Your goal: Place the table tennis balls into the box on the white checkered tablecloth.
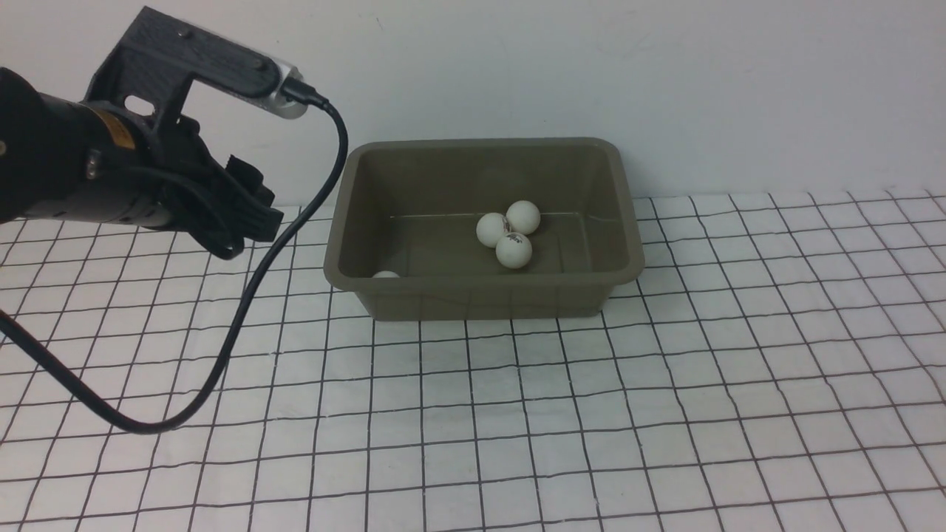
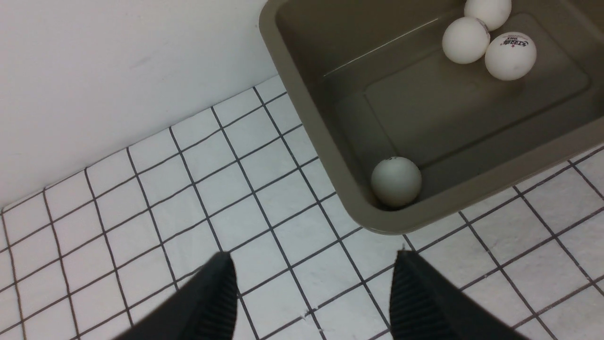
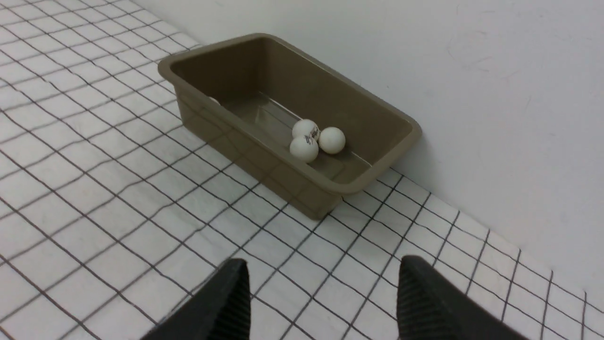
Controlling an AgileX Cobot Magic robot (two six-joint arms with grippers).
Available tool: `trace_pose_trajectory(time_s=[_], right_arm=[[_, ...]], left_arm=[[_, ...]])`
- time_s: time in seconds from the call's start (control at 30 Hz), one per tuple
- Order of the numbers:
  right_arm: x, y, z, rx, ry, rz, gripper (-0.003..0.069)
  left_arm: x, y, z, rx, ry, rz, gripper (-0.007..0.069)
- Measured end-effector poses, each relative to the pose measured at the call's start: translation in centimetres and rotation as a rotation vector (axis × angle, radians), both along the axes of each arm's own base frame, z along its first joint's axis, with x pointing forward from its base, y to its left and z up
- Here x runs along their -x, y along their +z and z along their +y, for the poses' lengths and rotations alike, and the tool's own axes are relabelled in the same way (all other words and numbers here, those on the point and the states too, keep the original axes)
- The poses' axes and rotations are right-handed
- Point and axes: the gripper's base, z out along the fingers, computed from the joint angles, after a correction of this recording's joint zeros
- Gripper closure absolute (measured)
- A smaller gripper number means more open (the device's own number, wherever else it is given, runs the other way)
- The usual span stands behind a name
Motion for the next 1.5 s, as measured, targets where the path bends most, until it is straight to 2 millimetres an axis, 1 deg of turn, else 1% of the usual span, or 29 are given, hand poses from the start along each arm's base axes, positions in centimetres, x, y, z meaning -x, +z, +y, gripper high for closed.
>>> trace_pose_trajectory(time_s=[0.07,0.13,1.4,1.5], right_arm=[[-0.21,-0.81,-0.15,0.004,-0.024,0.006,0.0269],[-0.31,-1.12,-0.28,0.019,-0.036,0.003,0.0269],[-0.39,-1.04,-0.38,0.025,-0.047,-0.012,0.0269],[-0.4,-1.28,-0.37,0.027,-0.047,-0.005,0.0269]], left_arm=[[0.0,0.0,-0.02,0.003,0.001,0.001,0.023],[0.0,0.0,-0.02,0.005,0.001,0.001,0.023],[0.01,0.0,-0.03,0.006,0.001,0.001,0.023],[0.01,-0.01,-0.03,0.006,0.001,0.002,0.023]])
